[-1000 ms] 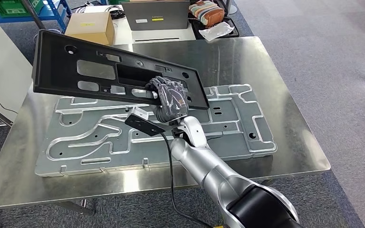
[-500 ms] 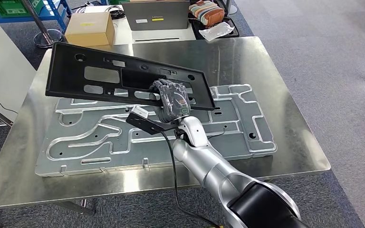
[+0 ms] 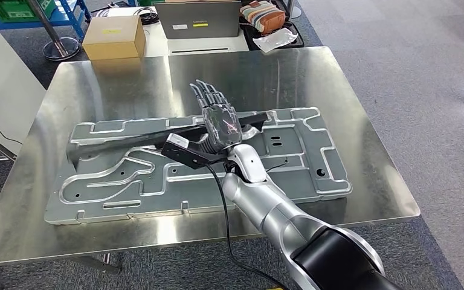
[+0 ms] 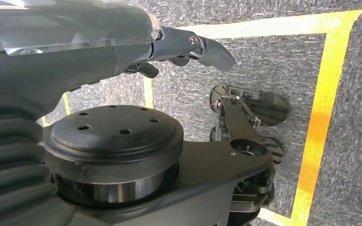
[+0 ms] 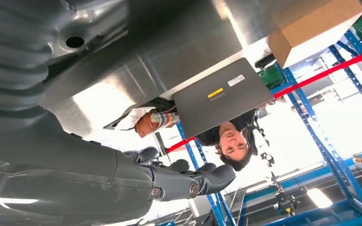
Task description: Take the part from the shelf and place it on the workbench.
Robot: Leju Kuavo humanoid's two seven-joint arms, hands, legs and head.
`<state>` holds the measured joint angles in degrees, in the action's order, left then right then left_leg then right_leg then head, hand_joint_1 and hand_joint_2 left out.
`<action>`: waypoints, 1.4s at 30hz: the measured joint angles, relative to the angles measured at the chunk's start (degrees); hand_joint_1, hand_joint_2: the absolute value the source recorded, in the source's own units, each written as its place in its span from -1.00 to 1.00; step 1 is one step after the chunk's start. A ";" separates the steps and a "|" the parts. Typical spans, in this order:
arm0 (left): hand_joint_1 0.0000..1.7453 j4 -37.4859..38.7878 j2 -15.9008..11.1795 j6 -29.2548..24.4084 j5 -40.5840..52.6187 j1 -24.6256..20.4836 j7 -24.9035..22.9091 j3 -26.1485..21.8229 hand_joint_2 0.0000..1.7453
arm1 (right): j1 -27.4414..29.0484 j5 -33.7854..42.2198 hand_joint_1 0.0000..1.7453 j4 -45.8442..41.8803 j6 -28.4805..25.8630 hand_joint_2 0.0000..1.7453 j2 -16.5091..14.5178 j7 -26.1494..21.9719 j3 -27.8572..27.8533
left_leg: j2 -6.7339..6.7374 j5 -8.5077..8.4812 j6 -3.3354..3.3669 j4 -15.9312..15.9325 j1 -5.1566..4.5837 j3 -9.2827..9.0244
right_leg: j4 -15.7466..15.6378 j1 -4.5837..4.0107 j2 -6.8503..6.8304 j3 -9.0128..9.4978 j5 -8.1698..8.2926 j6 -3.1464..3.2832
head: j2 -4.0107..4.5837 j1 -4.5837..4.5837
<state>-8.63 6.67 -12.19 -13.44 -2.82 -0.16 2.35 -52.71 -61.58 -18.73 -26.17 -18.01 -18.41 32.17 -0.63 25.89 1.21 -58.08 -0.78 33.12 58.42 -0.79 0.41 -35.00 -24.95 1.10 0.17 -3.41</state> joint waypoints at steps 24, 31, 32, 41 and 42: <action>-1.00 0.00 0.10 0.39 -0.76 0.01 -0.95 -0.98 -1.00 | -0.74 1.11 -1.00 -0.07 -4.30 -1.00 0.08 1.32 -1.47 | 0.01 0.00 0.00 -0.01 0.00 -0.05 | 0.00 0.00 0.01 0.04 0.01 -0.01 | 0.00 0.00; -1.00 0.00 0.17 0.87 0.48 0.19 -3.70 -1.31 -1.00 | -7.68 -11.76 -1.00 -2.08 -3.33 -1.00 3.66 18.08 -2.00 | 0.00 -0.06 0.07 -0.11 -0.03 -0.01 | 0.00 0.02 -0.01 0.03 0.11 -0.12 | 0.00 0.00; -1.00 0.00 0.17 1.13 0.82 0.27 -4.04 -1.29 -1.00 | -9.84 -15.41 -1.00 -2.34 -1.20 -1.00 5.12 22.10 -1.82 | 0.00 -0.07 0.10 -0.13 -0.04 0.01 | 0.00 0.03 -0.02 0.02 0.13 -0.16 | 0.00 0.00; -1.00 0.00 0.20 2.20 1.83 0.57 -5.18 -1.14 -1.00 | -27.47 -27.10 -1.00 -2.67 12.21 -1.00 17.36 28.57 -1.04 | 0.00 -0.11 0.26 -0.23 -0.09 0.11 | -0.04 0.10 0.02 0.01 0.26 -0.34 | 0.00 0.00; -1.00 0.00 0.20 2.34 1.92 0.49 -5.18 -1.10 -1.00 | -27.89 -27.40 -1.00 -2.66 12.71 -1.00 17.92 29.53 -0.83 | 0.02 -0.11 0.26 -0.25 -0.10 0.10 | -0.05 0.10 0.02 0.00 0.26 -0.35 | 0.00 0.00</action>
<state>-8.63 6.87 -9.85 -11.52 -2.34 -5.34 1.25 -80.60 -88.97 -21.39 -13.46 -0.09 11.12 31.34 -0.61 25.78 1.47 -58.33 -0.88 33.22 58.37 -0.68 0.43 -35.00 -24.69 0.75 0.17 -3.41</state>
